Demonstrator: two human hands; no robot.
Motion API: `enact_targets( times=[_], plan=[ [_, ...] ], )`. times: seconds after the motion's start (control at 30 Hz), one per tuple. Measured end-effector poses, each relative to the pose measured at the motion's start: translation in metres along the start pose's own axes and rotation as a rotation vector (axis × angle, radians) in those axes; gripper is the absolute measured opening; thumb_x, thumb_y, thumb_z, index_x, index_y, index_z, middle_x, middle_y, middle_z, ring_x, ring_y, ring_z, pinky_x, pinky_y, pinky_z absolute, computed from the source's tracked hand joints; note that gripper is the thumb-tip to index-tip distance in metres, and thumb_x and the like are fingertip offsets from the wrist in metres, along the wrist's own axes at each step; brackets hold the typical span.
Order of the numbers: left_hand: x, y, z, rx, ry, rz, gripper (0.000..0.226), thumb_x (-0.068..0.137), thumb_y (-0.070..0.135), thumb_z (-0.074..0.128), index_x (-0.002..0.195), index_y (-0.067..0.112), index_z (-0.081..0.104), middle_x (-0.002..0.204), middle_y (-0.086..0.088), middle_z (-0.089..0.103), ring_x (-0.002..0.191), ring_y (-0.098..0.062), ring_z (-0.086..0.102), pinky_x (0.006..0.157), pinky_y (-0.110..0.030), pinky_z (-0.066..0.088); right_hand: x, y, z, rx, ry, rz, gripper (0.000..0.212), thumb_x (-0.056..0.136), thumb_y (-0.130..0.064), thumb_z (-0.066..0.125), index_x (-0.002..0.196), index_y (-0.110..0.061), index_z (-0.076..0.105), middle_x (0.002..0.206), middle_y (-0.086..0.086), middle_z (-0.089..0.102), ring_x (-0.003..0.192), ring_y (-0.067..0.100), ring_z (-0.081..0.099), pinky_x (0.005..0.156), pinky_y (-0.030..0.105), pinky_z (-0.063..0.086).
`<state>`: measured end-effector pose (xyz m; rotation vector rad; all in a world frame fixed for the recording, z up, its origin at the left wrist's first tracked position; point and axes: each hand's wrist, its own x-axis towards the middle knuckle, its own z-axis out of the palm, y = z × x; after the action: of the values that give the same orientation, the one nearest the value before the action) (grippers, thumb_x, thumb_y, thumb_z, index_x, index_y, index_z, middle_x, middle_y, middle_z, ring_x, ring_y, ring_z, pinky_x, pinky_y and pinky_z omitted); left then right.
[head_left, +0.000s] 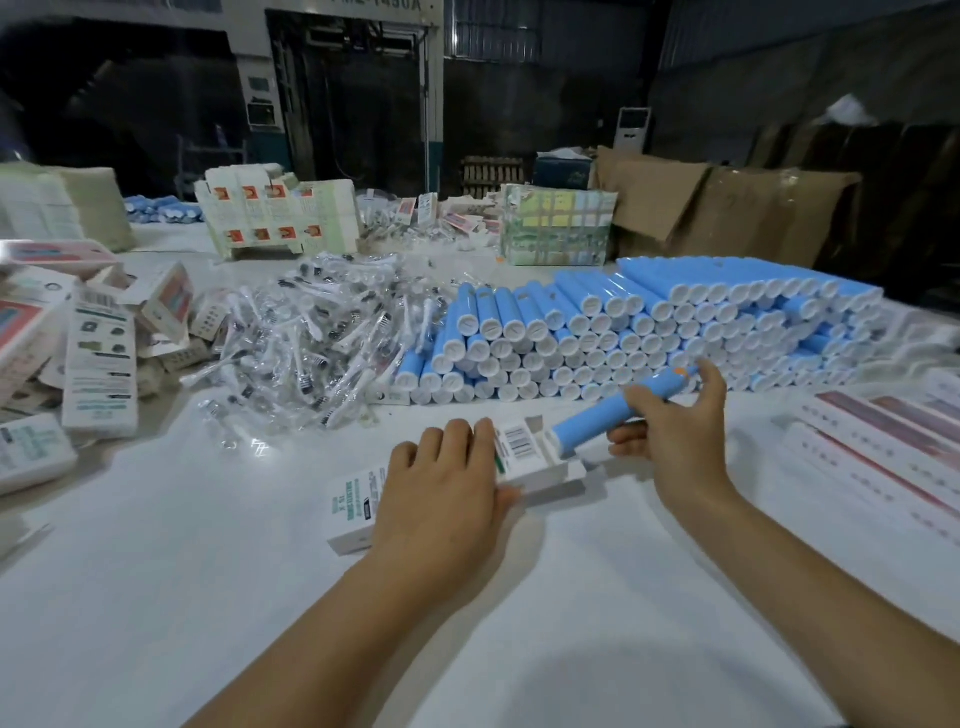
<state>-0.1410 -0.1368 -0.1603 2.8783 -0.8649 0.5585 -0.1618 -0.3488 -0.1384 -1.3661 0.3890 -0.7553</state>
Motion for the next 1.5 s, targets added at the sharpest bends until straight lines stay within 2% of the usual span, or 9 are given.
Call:
enact_targets(
  times=[0.27, 0.37, 0.53, 0.73, 0.87, 0.97, 1.1, 1.33, 1.5],
  plan=[
    [-0.004, 0.005, -0.002, -0.024, 0.096, 0.013, 0.063, 0.092, 0.048, 0.047, 0.139, 0.007, 0.042, 0.120, -0.010, 0.053, 0.102, -0.032, 0.051, 0.084, -0.042, 0.039, -0.034, 0.026, 0.015, -0.157, -0.246, -0.015, 0.015, 0.089, -0.012, 0.062, 0.084, -0.022, 0.072, 0.064, -0.005, 0.064, 0.048, 0.005, 0.050, 0.042, 0.017, 0.039],
    [-0.003, 0.002, 0.000, -0.025, 0.050, -0.001, 0.064, 0.095, 0.050, 0.034, 0.145, 0.010, 0.025, 0.129, -0.008, 0.041, 0.111, -0.030, 0.040, 0.091, -0.042, 0.030, -0.037, 0.026, 0.016, -0.183, -0.270, -0.022, 0.038, 0.094, -0.016, 0.055, 0.062, -0.025, 0.074, 0.078, 0.000, 0.063, 0.051, 0.003, 0.050, 0.045, 0.014, 0.039],
    [-0.004, 0.000, 0.002, -0.032, 0.028, 0.030, 0.064, 0.097, 0.049, 0.034, 0.143, 0.008, 0.019, 0.129, -0.009, 0.036, 0.111, -0.029, 0.036, 0.093, -0.043, 0.028, -0.024, 0.005, 0.025, -0.242, -0.196, -0.111, 0.027, 0.091, -0.013, 0.058, 0.070, -0.023, 0.071, 0.070, -0.001, 0.057, 0.057, 0.008, 0.046, 0.041, 0.010, 0.035],
    [-0.005, 0.001, 0.001, -0.015, -0.044, 0.073, 0.053, 0.098, 0.035, 0.041, 0.139, 0.004, 0.026, 0.127, -0.014, 0.037, 0.111, -0.033, 0.034, 0.095, -0.047, 0.026, -0.021, -0.030, 0.114, -0.704, -0.771, -0.561, 0.016, 0.089, -0.013, 0.062, 0.079, -0.023, 0.069, 0.064, -0.016, 0.063, 0.059, 0.002, 0.059, 0.056, 0.009, 0.043],
    [-0.006, 0.000, -0.001, -0.005, -0.067, 0.095, 0.042, 0.098, 0.025, 0.041, 0.133, 0.002, 0.040, 0.130, -0.019, 0.042, 0.115, -0.036, 0.036, 0.099, -0.050, 0.028, -0.023, -0.011, 0.196, -1.129, -1.124, -0.957, 0.020, 0.095, -0.018, 0.051, 0.108, -0.015, 0.065, 0.100, -0.002, 0.065, 0.093, 0.019, 0.059, 0.079, 0.035, 0.046],
    [-0.003, 0.000, 0.000, 0.011, -0.128, 0.124, 0.038, 0.097, 0.022, 0.041, 0.130, 0.005, 0.048, 0.134, -0.019, 0.045, 0.120, -0.037, 0.034, 0.102, -0.054, 0.025, -0.024, 0.016, 0.239, -1.498, -1.199, -1.175, 0.031, 0.096, -0.016, 0.041, 0.124, -0.017, 0.053, 0.116, 0.006, 0.055, 0.105, 0.027, 0.054, 0.075, 0.034, 0.043],
    [0.003, -0.003, 0.004, 0.042, -0.194, 0.133, 0.043, 0.101, 0.032, 0.037, 0.136, 0.009, 0.048, 0.142, -0.015, 0.044, 0.128, -0.037, 0.034, 0.104, -0.053, 0.021, -0.028, 0.037, 0.258, -1.681, -1.216, -1.349, 0.019, 0.094, -0.011, 0.045, 0.110, -0.010, 0.053, 0.104, 0.008, 0.054, 0.094, 0.027, 0.056, 0.063, 0.033, 0.035],
    [-0.002, -0.004, 0.003, 0.009, -0.110, 0.138, 0.034, 0.097, 0.025, 0.043, 0.126, 0.009, 0.053, 0.128, -0.015, 0.050, 0.116, -0.035, 0.037, 0.100, -0.051, 0.025, -0.021, 0.027, 0.242, -1.380, -1.191, -1.426, 0.035, 0.097, -0.020, 0.043, 0.131, -0.019, 0.039, 0.088, 0.002, 0.050, 0.077, 0.024, 0.050, 0.053, 0.029, 0.032],
    [-0.004, -0.005, 0.005, -0.023, -0.002, 0.128, 0.047, 0.097, 0.032, 0.041, 0.136, 0.007, 0.036, 0.128, -0.014, 0.041, 0.115, -0.034, 0.038, 0.096, -0.046, 0.029, -0.020, -0.019, 0.192, -0.645, -0.762, -1.237, 0.027, 0.083, 0.002, 0.058, 0.108, -0.001, 0.067, 0.083, 0.010, 0.065, 0.068, 0.015, 0.055, 0.062, 0.023, 0.044]
  ],
)
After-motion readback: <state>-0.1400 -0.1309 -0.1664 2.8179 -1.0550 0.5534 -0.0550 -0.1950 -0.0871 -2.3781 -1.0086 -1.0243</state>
